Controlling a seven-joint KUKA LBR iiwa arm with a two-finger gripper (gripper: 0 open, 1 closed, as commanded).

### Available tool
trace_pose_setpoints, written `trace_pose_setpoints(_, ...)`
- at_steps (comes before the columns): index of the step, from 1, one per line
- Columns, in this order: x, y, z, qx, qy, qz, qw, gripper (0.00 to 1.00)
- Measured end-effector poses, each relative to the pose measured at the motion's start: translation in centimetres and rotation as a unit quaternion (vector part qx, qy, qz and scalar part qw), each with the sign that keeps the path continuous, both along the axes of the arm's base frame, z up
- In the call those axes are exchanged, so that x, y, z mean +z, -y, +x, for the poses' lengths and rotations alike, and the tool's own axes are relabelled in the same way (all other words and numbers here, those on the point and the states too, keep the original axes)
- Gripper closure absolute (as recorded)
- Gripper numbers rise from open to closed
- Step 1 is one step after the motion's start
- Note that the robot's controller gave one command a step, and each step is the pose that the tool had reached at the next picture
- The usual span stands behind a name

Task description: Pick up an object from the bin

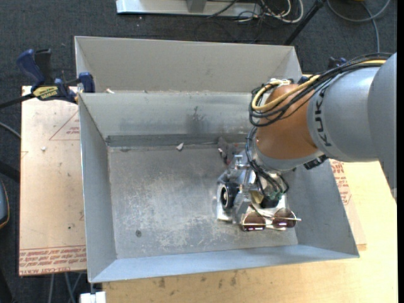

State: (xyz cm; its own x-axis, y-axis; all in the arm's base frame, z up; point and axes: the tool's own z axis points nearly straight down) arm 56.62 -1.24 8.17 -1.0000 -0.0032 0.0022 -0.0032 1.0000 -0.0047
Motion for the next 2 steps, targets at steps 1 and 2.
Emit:
trace_pose_setpoints(1,2.9,0.8,-0.6,0.004,0.0039,0.003,1.0000,1.00)
trace_pose_setpoints(2,14.2,0.8,-3.4,0.030,0.0016,0.003,0.9995,1.00)
